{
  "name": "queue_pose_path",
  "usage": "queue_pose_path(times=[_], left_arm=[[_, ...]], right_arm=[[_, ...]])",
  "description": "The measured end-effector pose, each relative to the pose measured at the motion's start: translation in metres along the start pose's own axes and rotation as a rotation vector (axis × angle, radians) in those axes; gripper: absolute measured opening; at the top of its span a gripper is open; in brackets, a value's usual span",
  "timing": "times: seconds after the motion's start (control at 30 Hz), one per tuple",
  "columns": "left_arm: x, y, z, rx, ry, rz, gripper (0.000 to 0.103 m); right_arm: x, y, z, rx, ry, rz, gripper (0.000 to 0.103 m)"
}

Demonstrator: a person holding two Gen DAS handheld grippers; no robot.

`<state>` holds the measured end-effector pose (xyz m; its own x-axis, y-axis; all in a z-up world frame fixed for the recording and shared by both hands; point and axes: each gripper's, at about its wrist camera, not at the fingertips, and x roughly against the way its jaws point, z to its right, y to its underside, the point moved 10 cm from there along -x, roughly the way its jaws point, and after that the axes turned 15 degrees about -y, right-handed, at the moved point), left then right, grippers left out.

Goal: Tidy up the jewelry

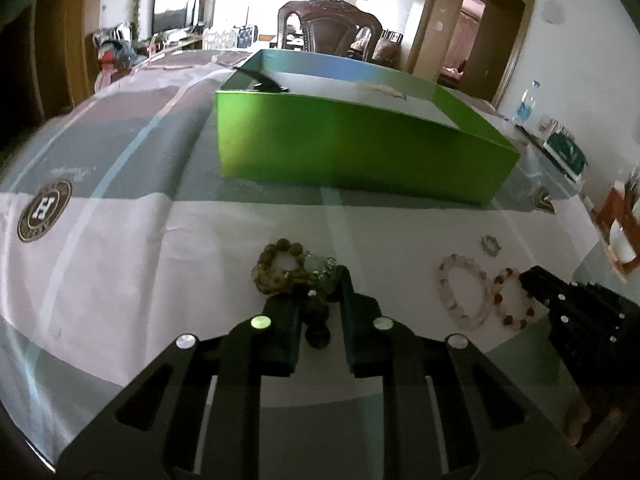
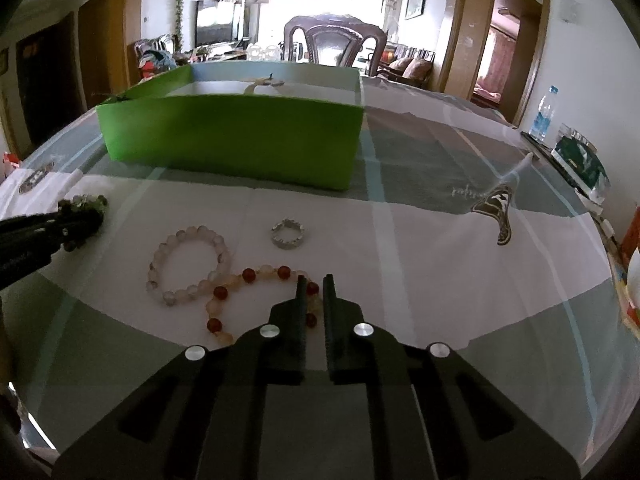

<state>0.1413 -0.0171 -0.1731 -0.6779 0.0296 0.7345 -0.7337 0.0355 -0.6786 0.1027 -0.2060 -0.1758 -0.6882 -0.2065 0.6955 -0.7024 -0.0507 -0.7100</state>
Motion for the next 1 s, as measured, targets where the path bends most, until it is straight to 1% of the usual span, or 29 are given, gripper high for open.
queue_pose_path(times=[0.1, 0.17, 0.23, 0.3, 0.37, 0.47, 0.6, 0.83, 1.0], left_arm=[[0.002, -0.001, -0.004, -0.008, -0.013, 0.006, 0.017], [0.008, -0.001, -0.007, -0.009, -0.013, 0.010, 0.017], [0.016, -0.004, -0.011, -0.006, -0.003, 0.020, 0.017], [0.025, -0.007, -0.013, -0.005, -0.001, 0.034, 0.017], [0.036, -0.013, -0.017, -0.008, -0.001, 0.057, 0.017], [0.046, -0.019, -0.020, -0.005, 0.006, 0.071, 0.017], [0.057, -0.025, -0.021, -0.008, 0.004, 0.091, 0.017], [0.062, -0.025, -0.025, -0.003, 0.022, 0.091, 0.017], [0.063, -0.032, -0.026, -0.005, 0.019, 0.094, 0.017]], right_arm=[[0.002, -0.002, 0.005, -0.058, -0.055, 0.001, 0.008], [0.004, -0.002, 0.009, -0.093, -0.073, -0.003, 0.008], [0.006, -0.001, 0.009, -0.102, -0.071, -0.008, 0.008], [0.012, -0.004, 0.007, -0.084, -0.046, -0.001, 0.008], [0.019, -0.009, 0.004, -0.066, -0.038, 0.017, 0.008], [0.029, -0.024, -0.002, -0.052, -0.060, 0.054, 0.008], [0.037, -0.036, -0.007, -0.035, -0.071, 0.079, 0.008], [0.056, -0.047, -0.010, -0.028, -0.089, 0.117, 0.008], [0.057, -0.056, -0.013, -0.010, -0.099, 0.121, 0.008]])
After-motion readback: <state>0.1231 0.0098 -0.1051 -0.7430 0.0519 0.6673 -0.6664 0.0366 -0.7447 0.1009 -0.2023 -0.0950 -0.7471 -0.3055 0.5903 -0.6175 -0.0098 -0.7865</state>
